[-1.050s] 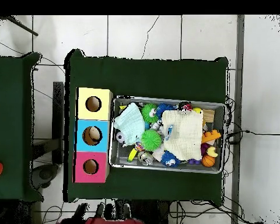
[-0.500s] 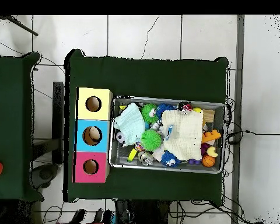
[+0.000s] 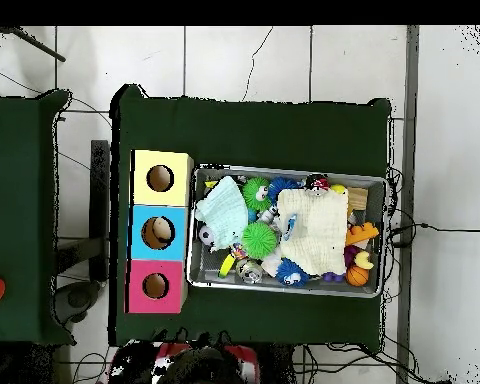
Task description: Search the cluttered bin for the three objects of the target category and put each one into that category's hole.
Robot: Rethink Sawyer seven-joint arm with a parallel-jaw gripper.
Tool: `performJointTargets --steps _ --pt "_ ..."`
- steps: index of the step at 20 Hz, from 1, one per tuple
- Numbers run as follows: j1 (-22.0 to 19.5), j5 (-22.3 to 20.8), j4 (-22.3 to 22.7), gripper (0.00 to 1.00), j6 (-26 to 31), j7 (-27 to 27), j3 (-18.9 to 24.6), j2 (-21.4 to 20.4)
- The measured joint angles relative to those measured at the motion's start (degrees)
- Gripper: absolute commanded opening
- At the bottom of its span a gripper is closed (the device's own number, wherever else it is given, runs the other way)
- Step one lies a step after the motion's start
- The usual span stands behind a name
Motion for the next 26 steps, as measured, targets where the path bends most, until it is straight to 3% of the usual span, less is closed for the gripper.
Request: performJointTargets --steps 8,17,26 --pt "-1.31 -0.25 0.02 1.0 -6.69 0.0 0.02 4.06" --pt "-3.92 -0.22 1.91 1.0 -19.85 0.0 0.08 9.01" --pt "-6.24 -0.2 4.78 1.0 -29.56 0.0 0.83 13.28"
